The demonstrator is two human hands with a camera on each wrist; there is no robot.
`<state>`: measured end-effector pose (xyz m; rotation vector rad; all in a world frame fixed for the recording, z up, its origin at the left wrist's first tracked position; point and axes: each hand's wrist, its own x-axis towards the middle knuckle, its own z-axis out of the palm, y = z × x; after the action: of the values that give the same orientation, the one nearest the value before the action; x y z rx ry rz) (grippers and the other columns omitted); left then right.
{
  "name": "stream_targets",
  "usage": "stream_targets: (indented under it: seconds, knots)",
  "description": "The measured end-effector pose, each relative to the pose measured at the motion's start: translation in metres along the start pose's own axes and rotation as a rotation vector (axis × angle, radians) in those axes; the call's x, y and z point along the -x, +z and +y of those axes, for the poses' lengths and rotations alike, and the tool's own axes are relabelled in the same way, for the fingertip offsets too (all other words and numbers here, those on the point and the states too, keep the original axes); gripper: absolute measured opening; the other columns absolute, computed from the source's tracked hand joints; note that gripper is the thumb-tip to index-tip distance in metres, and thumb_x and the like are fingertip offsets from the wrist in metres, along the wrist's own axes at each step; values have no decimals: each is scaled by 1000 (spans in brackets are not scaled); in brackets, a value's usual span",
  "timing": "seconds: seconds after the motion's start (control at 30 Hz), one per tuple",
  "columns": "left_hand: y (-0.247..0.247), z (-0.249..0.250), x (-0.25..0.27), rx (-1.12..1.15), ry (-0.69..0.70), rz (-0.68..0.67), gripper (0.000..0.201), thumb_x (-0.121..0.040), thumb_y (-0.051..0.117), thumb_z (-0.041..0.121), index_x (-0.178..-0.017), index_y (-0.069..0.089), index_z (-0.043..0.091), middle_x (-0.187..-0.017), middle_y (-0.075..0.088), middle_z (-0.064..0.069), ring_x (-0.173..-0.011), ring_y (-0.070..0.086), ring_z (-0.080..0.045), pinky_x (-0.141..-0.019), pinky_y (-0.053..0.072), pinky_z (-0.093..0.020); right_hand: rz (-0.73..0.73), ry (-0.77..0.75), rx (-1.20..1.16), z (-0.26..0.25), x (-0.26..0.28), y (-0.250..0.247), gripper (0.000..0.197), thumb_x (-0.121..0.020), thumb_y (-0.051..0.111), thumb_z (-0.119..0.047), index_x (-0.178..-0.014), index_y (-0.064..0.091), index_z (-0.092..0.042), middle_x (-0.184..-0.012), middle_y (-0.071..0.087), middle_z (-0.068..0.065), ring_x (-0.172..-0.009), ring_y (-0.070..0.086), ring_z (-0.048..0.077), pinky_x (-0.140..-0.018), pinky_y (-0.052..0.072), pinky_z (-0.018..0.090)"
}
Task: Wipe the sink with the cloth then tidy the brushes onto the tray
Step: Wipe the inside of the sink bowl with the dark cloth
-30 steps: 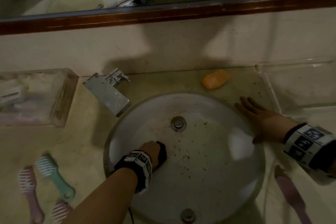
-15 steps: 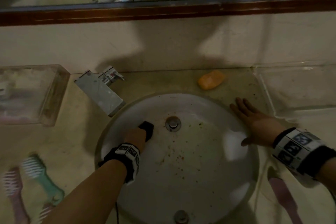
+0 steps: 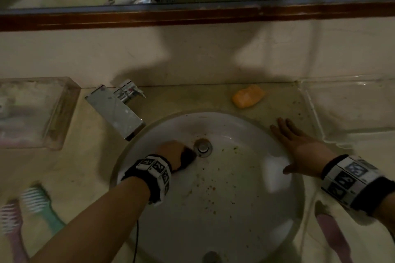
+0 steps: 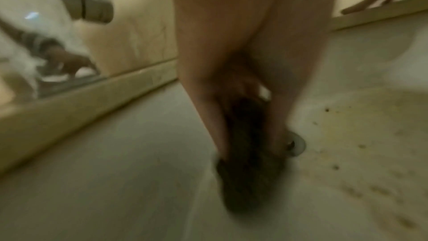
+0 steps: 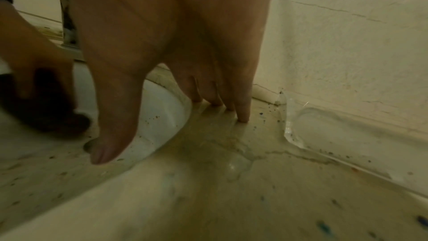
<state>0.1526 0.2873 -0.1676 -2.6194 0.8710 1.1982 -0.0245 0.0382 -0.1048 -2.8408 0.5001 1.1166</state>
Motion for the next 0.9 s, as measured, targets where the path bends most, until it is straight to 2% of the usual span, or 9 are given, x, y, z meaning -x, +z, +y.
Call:
stream_targets:
  seconds: [0.07,0.13,0.3,0.43,0.53,0.7,0.77,0.83,0.9]
  knots:
    - [-7,-3,-4,-117,-29,179,34,-101,37,19,-125,53,0,-129,57,-17,-114,57,-29,-102,44,-35,-4,1,2,-1,0,0,116,-80,68,-45,-149,-21,-17,-156,-29,9,-147,-16,26,-119,19,33]
    - [-7,-6,-9,-235,-38,217,34,-102,34,12,-133,46,4,-134,54,-15,-121,54,-28,-102,44,-34,-10,2,6,-2,1,-2,115,-81,67,-44,-148,-22,-17,-156,-29,8,-147,-16,26,-119,19,33]
    - [17,-9,-18,-301,-69,49,36,-101,34,11,-135,46,5,-140,50,-14,-129,50,-27,-107,40,-34,-42,-1,-4,-2,1,-5,112,-83,65,-42,-148,-23,-17,-155,-30,8,-147,-18,26,-120,16,34]
    - [19,-9,-15,-221,-90,33,32,-97,45,10,-127,53,3,-133,55,-15,-123,55,-29,-100,45,-33,-38,4,7,-2,1,-4,112,-83,64,-44,-148,-22,-17,-155,-29,9,-147,-16,27,-120,18,35]
    - [20,-4,-15,-195,-62,-80,34,-98,44,15,-129,51,1,-138,50,-17,-127,50,-29,-106,40,-33,-27,9,10,-3,1,-5,111,-83,63,-45,-148,-23,-17,-155,-29,9,-147,-15,27,-119,19,34]
    - [36,6,-1,-115,-2,-166,33,-101,39,16,-121,57,-3,-133,56,-19,-122,55,-29,-101,43,-33,-33,16,0,-4,2,-6,110,-84,63,-45,-148,-22,-16,-156,-28,10,-147,-15,27,-120,17,34]
    - [42,11,3,-68,29,-196,26,-100,39,13,-94,62,3,-123,60,-19,-102,60,-23,-95,45,-31,-29,24,-2,-6,3,-7,110,-84,63,-45,-148,-22,-16,-156,-28,10,-147,-15,27,-119,19,34]
    - [45,17,7,-42,73,-228,40,-99,43,13,-59,40,16,-90,59,-13,-62,43,-14,-69,45,-23,-34,30,-8,-7,3,-8,110,-84,64,-44,-149,-21,-17,-156,-28,10,-148,-15,27,-119,20,34]
    - [51,19,10,-70,112,-275,43,-97,48,12,-57,33,16,-73,49,-9,-54,32,-9,-55,36,-15,-37,31,-8,-8,4,-9,110,-83,64,-44,-149,-20,-16,-156,-28,10,-148,-14,27,-119,20,34]
